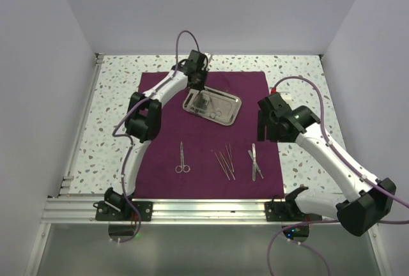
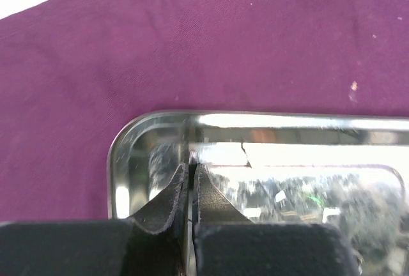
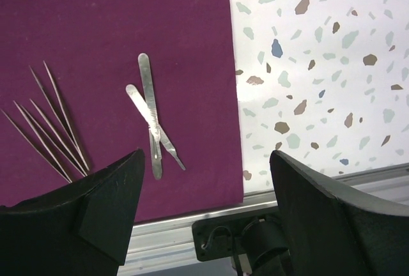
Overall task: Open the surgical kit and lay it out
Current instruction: Pick up the medical item from the container, then place the medical item in the surgical kit, then pick up the medical item from the container.
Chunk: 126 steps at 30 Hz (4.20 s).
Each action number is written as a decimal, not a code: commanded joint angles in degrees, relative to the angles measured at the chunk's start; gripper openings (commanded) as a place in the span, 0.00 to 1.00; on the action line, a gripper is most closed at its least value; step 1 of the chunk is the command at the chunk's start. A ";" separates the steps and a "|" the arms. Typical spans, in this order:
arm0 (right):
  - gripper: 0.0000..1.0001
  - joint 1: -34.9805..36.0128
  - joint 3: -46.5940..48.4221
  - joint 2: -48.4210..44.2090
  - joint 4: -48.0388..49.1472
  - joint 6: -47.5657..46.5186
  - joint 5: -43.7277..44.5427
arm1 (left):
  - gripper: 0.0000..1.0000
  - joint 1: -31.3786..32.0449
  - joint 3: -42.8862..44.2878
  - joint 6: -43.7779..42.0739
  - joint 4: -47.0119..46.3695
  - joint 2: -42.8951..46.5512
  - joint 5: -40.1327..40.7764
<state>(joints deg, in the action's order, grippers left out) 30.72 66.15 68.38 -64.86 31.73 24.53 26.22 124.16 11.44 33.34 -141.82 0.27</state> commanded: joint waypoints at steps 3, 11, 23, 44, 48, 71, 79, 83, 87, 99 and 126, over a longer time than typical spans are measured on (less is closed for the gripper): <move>0.82 -0.22 -1.64 -3.42 2.98 0.97 -2.38 | 0.00 -0.90 -1.10 1.74 1.37 12.70 2.71; 0.82 -0.13 -4.45 -6.15 5.27 -0.08 -5.98 | 0.00 -0.73 -5.93 6.92 5.50 22.80 4.91; 0.82 -0.13 -8.75 -10.46 6.94 -2.98 -9.59 | 0.00 6.12 -58.13 18.70 -5.04 50.49 8.34; 0.81 -0.13 -6.47 -14.15 4.13 -2.63 -10.74 | 0.45 10.26 -39.55 21.35 -0.31 33.82 13.08; 0.81 -0.13 -5.33 -14.59 2.11 -2.37 -9.07 | 0.44 10.26 -23.99 19.32 1.81 22.33 13.96; 0.83 -0.22 -1.99 -10.29 -0.80 -3.07 -3.09 | 0.29 9.73 2.22 15.98 10.51 -3.72 14.67; 0.84 -0.13 -2.43 -10.11 -0.36 -3.51 -2.47 | 0.08 9.47 5.04 14.31 12.44 -8.56 12.82; 0.84 -0.22 -2.61 -10.19 -0.18 -3.78 -2.65 | 0.00 9.21 7.76 9.93 12.89 -10.32 16.58; 0.84 -0.22 -2.87 -10.11 0.26 -4.13 -2.91 | 0.00 7.36 7.33 8.42 11.40 -9.44 15.55; 0.84 -0.22 -3.13 -9.05 0.70 -5.01 -3.97 | 0.47 6.57 6.00 7.37 5.42 -5.92 13.00; 0.85 -0.22 -3.57 -8.26 1.75 -5.88 -2.65 | 0.00 7.27 4.77 9.30 11.13 -11.64 10.10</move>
<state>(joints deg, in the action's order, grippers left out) 30.72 61.82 60.42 -64.69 26.87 20.29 33.15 132.49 20.38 34.98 -148.77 13.45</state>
